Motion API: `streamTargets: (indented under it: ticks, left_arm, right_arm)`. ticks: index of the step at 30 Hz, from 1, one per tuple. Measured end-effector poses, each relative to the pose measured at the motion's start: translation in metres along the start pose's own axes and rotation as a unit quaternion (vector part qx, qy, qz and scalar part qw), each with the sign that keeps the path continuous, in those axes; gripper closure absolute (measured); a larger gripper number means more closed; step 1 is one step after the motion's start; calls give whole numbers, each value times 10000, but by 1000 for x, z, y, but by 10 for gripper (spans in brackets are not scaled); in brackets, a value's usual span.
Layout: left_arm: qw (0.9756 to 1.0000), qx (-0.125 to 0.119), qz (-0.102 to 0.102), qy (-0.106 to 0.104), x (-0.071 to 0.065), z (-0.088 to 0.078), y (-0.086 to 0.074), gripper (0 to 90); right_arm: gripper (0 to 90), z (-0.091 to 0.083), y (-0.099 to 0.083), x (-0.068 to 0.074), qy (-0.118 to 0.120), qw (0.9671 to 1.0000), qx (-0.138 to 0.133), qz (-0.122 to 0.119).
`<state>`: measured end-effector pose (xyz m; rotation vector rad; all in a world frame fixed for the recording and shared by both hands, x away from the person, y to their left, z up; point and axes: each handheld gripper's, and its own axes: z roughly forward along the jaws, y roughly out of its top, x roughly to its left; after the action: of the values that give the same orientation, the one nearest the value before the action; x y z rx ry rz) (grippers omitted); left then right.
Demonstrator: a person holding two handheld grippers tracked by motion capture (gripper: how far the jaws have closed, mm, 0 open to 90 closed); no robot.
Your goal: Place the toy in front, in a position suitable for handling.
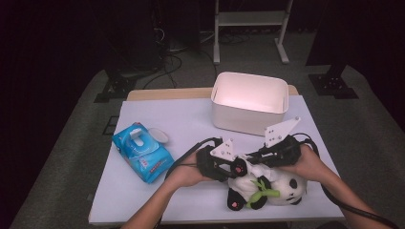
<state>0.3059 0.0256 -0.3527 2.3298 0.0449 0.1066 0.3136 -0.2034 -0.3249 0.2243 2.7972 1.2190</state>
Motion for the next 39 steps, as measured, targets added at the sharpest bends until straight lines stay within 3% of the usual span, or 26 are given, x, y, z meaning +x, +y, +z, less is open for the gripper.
streamTargets:
  ticks: [9, 13, 15, 22, 30, 34, 39]
  left_arm:
    - [10000, 1, -45, 59, -1, -1, -3, 616]
    - [10000, -12, -91, 34, 0, -2, -4, 616]
    - [9999, -42, -92, -12, -1, -1, -4, 617]
    - [9999, -11, -109, -12, 0, -1, -4, 616]
    - [9999, 71, -70, -13, 0, -2, -2, 614]
    - [9999, 119, -109, -51, 0, -1, 1, 606]
    - [9995, 245, -181, -88, 0, -5, 8, 502]
  right_arm:
    - [838, -16, -16, 10, -163, 9984, 531, -72]
    - [837, -31, -29, 7, -473, 9962, 730, 23]
    - [837, -39, -40, 5, -456, 9968, 613, 240]
    - [837, -60, -55, 5, -616, 9966, 363, 417]
    - [833, -79, -73, 7, -728, 9949, 293, 641]
    - [835, -76, -79, 8, -664, 9948, 261, 733]
    - [836, -65, -81, 8, -537, 9953, 202, 781]
